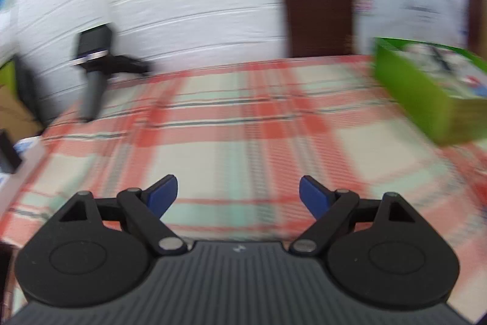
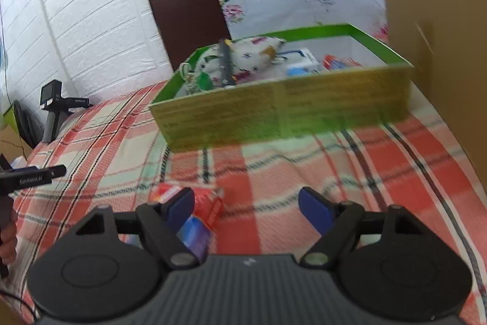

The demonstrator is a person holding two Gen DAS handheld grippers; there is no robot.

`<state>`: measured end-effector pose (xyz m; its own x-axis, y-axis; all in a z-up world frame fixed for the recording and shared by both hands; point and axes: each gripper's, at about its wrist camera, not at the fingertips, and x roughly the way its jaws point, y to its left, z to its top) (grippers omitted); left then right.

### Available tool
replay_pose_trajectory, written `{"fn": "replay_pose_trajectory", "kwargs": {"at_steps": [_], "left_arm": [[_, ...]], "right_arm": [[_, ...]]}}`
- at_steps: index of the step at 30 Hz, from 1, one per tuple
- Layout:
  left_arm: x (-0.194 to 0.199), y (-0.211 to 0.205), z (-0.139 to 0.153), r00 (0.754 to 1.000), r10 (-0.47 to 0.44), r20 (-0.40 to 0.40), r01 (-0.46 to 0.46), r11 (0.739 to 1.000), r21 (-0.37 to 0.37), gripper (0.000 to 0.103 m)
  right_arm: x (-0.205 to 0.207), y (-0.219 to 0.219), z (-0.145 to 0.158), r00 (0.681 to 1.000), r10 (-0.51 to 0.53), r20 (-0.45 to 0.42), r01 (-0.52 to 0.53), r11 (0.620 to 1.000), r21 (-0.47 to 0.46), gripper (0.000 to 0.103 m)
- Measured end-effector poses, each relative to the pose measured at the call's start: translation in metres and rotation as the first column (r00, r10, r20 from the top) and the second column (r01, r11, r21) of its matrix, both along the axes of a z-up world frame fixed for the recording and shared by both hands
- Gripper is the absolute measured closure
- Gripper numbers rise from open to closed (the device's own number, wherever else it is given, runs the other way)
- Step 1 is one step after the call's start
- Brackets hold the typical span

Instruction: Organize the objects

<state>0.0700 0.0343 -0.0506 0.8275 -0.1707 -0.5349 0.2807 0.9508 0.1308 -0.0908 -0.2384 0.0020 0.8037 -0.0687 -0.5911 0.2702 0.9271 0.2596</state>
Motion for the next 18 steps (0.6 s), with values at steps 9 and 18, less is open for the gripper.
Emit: {"fn": "replay_pose_trajectory", "kwargs": {"at_steps": [9, 18], "left_arm": [[-0.034, -0.074, 0.008, 0.883, -0.418, -0.215, 0.378, 0.903, -0.205, 0.016], [-0.03, -0.125, -0.013, 0.778, -0.521, -0.351, 0.447, 0.852, -0.272, 0.034]], "right_arm": [[-0.035, 0.029, 0.006, 0.962, 0.275, 0.006, -0.274, 0.961, -0.028, 0.024], [-0.014, 0.054, 0.001, 0.953, 0.3, -0.029, -0.3, 0.936, -0.186, 0.023]]}}
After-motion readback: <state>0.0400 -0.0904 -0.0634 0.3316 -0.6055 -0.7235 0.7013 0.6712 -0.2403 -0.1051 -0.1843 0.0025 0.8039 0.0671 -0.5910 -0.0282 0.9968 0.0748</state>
